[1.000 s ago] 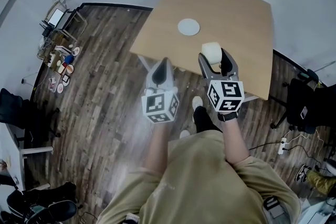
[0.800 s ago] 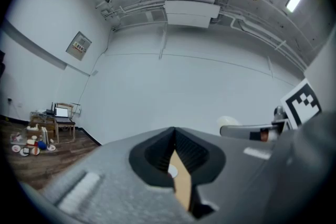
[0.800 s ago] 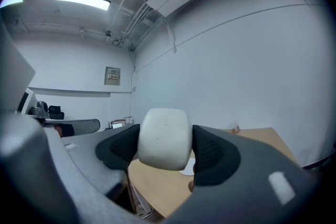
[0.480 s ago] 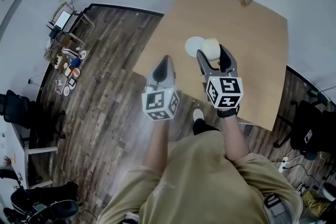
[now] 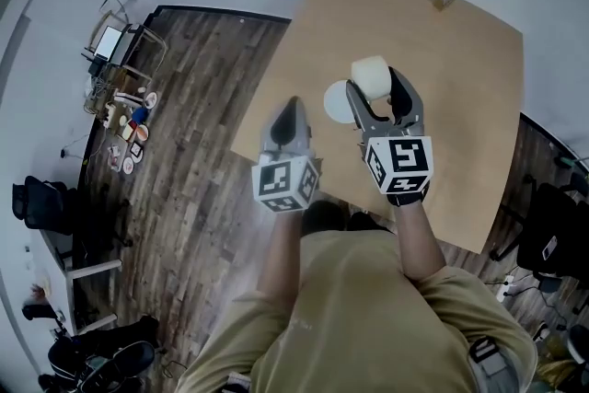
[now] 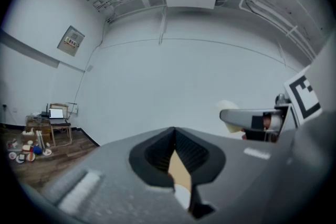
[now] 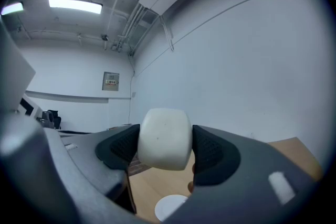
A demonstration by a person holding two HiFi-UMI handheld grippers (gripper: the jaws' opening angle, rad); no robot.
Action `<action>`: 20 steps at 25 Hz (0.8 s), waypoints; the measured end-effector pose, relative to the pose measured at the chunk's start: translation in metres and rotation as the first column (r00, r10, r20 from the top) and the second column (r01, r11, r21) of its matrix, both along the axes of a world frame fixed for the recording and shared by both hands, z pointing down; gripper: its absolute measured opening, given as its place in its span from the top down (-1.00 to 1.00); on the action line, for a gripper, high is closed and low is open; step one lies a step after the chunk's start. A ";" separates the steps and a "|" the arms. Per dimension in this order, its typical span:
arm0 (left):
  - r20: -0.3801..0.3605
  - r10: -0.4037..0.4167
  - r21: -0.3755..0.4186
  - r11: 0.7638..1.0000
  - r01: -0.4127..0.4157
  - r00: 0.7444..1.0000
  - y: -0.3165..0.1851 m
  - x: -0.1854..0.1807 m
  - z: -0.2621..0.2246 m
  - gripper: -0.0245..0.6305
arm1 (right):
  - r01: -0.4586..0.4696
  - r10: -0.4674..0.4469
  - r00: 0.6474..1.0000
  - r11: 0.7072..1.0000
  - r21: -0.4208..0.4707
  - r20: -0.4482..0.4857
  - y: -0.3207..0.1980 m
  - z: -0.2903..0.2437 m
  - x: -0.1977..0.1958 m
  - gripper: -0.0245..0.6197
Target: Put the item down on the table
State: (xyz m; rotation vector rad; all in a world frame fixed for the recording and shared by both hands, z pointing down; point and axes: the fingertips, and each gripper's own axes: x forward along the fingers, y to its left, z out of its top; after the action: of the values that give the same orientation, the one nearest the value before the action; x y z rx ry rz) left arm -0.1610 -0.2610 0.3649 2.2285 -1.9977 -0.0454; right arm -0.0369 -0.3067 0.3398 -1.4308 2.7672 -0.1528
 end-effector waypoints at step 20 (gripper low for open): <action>-0.036 0.143 -0.228 0.962 -0.148 0.989 -0.140 -0.027 0.133 0.93 | -0.032 -0.016 0.985 0.960 -0.278 -0.170 -0.134 0.180 -0.038 -0.06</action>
State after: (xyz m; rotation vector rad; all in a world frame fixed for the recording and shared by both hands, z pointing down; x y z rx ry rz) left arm -0.1876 -0.4006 0.4974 2.2076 -1.7243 0.1724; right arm -0.0754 -0.4404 0.5196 -1.5836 2.9742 -0.4608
